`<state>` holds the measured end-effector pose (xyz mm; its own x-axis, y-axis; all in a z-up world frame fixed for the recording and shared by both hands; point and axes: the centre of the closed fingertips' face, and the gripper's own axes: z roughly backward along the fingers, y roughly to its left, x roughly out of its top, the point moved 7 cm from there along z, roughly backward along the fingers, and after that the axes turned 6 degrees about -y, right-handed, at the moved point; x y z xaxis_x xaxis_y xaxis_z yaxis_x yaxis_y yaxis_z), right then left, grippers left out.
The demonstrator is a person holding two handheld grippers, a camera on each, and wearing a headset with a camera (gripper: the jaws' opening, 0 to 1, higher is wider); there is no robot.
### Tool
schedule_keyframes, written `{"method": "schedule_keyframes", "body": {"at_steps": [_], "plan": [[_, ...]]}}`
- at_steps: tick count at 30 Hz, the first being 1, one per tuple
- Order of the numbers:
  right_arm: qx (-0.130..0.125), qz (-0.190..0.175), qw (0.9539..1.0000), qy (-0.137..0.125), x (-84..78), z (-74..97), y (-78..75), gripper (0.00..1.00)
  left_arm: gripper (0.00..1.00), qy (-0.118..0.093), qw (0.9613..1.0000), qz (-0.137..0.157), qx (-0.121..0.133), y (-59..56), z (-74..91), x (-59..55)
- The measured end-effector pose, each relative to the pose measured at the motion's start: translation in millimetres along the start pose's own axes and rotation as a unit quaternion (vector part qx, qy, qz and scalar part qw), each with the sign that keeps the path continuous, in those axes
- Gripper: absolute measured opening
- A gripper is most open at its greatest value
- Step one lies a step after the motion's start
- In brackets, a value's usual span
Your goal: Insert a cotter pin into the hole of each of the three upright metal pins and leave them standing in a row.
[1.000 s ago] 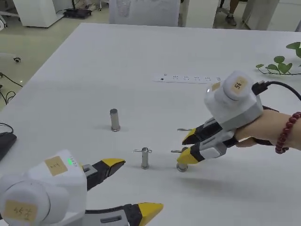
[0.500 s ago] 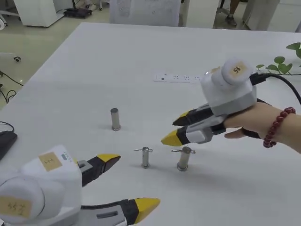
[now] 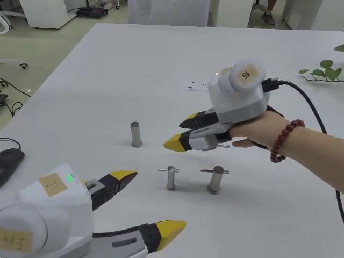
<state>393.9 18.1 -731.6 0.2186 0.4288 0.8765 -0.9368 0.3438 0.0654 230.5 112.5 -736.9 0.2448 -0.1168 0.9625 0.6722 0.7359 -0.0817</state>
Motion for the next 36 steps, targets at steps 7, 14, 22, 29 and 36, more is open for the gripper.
{"method": "schedule_keyframes", "body": {"at_steps": [7, 14, 22, 29, 36], "plan": [[0.000, 0.005, 0.9998, -0.018, 5.4, -22.4, -4.8, 0.43, 0.74, 0.005, 1.0000, 0.005, -0.003, -1.5, 0.7, -2.7], [0.007, -0.003, 0.9991, -0.042, 12.5, -51.1, -14.6, 0.41, 0.80, 0.009, 0.9999, 0.013, -0.001, -1.7, 1.6, -5.7], [0.015, -0.010, 0.9985, -0.051, 10.6, -73.0, -19.7, 0.37, 0.87, 0.006, 0.9997, 0.025, -0.002, -0.9, 0.6, -9.4], [0.015, -0.010, 0.9980, -0.060, 9.2, -88.0, -27.9, 0.32, 0.91, 0.011, 0.9999, 0.010, -0.008, -0.4, -0.8, -12.1], [0.009, -0.014, 0.9983, -0.056, 2.9, -95.3, -25.4, 0.27, 0.93, 0.007, 0.9999, 0.011, -0.008, 2.4, -1.0, -12.4]]}}
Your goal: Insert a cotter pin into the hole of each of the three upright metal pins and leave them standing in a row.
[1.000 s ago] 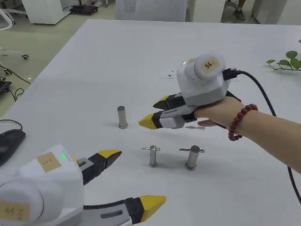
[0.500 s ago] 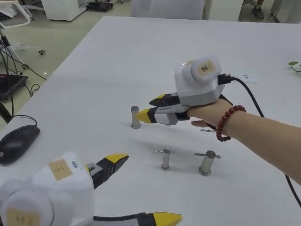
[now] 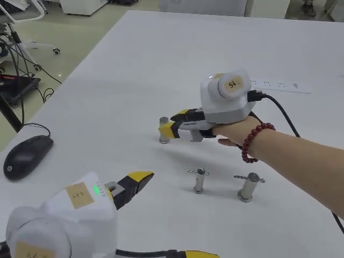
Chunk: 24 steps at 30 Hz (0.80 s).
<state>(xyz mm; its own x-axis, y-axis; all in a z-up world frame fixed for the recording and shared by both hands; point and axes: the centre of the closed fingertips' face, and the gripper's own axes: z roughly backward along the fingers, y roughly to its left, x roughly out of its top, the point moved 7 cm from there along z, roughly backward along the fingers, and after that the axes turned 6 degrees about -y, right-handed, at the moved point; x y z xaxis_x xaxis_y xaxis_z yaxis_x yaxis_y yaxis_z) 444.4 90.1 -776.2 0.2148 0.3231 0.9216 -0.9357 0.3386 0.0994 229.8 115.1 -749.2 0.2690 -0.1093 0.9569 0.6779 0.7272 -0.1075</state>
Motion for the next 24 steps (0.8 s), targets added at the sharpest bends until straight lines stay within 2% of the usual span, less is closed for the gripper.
{"method": "schedule_keyframes", "body": {"at_steps": [5, 11, 24], "plan": [[-0.001, -0.011, 0.9999, -0.007, -1.5, -7.0, 0.5, 0.26, 0.97, -0.001, 1.0000, 0.002, -0.001, 1.4, -0.3, -0.4], [0.003, -0.007, 1.0000, -0.001, -7.6, -16.4, 0.8, 0.21, 0.99, 0.001, 1.0000, 0.008, -0.004, 0.8, -0.9, -1.9], [-0.004, -0.006, 1.0000, -0.003, -7.2, -16.4, 0.4, 0.16, 0.99, 0.013, 0.9999, 0.006, -0.009, 1.9, -2.8, -5.0]]}}
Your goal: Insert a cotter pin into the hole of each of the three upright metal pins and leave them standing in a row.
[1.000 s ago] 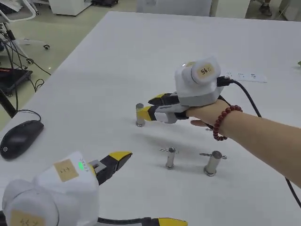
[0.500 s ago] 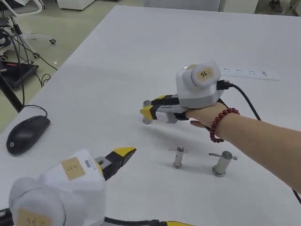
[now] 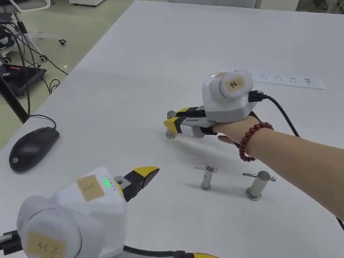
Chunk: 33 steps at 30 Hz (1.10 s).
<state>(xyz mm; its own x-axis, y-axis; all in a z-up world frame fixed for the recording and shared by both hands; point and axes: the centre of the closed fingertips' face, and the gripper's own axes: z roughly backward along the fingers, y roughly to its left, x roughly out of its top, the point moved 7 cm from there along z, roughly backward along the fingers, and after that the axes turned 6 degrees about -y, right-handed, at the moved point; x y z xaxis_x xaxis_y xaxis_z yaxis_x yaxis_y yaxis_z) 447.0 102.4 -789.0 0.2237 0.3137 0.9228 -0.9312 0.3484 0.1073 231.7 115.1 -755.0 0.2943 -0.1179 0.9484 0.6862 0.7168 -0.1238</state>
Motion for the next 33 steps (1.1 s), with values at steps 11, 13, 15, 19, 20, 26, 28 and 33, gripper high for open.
{"method": "schedule_keyframes", "body": {"at_steps": [11, 13, 15, 19, 20, 26, 28, 33], "plan": [[-0.007, 0.013, 0.9999, 0.008, 2.7, 0.5, -2.9, 0.14, 0.98, -0.003, 1.0000, 0.000, 0.005, 2.1, 2.3, 1.1], [-0.007, 0.012, 0.9999, 0.010, 1.8, 1.4, -1.9, 0.14, 0.98, -0.003, 1.0000, -0.001, 0.005, 2.5, 2.7, 1.5], [-0.007, 0.010, 0.9999, 0.012, 1.7, 2.7, -1.8, 0.14, 0.98, -0.003, 1.0000, -0.002, 0.006, 2.6, 3.0, 1.8], [-0.005, 0.011, 0.9998, 0.014, 3.0, 5.8, -2.7, 0.14, 0.98, -0.004, 1.0000, -0.004, 0.006, 2.3, 3.0, 3.3], [-0.003, 0.011, 0.9998, 0.014, 4.1, 9.2, -0.9, 0.14, 0.98, -0.005, 1.0000, -0.005, 0.005, 2.2, 2.9, 3.6], [0.001, 0.013, 0.9998, 0.015, 6.8, 23.9, 2.7, 0.14, 0.98, -0.005, 0.9999, -0.015, 0.004, 3.5, 2.2, 7.7], [0.001, 0.013, 0.9998, 0.016, 6.5, 29.3, 3.3, 0.14, 0.98, -0.008, 0.9999, -0.014, 0.005, 3.4, 1.9, 9.2], [0.002, 0.015, 0.9996, 0.023, 4.2, 43.5, 4.6, 0.14, 0.98, -0.014, 0.9998, -0.015, 0.002, 0.5, 1.2, 11.5]]}}
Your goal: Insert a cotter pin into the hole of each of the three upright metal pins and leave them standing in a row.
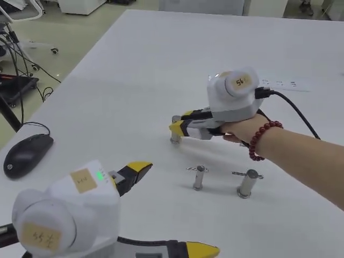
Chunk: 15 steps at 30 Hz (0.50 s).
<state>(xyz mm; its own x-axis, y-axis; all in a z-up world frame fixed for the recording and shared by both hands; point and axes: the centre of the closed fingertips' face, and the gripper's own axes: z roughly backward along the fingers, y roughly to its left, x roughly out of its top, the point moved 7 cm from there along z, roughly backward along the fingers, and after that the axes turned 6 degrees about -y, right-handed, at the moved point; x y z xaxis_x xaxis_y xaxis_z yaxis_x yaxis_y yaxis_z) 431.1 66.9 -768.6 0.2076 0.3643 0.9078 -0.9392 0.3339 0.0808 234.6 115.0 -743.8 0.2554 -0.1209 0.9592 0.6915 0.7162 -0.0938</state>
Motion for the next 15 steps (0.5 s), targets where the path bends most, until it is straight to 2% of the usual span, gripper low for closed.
{"method": "schedule_keyframes", "body": {"at_steps": [8, 15], "plan": [[-0.005, -0.003, 0.9999, 0.010, -9.7, 20.8, -5.1, 0.14, 0.98, -0.003, 1.0000, -0.002, 0.003, -3.2, 1.0, 1.1], [-0.018, -0.012, 0.9997, 0.014, -18.3, 47.1, -9.3, 0.14, 0.97, 0.000, 1.0000, -0.008, 0.002, -6.1, 0.8, 2.2]]}}
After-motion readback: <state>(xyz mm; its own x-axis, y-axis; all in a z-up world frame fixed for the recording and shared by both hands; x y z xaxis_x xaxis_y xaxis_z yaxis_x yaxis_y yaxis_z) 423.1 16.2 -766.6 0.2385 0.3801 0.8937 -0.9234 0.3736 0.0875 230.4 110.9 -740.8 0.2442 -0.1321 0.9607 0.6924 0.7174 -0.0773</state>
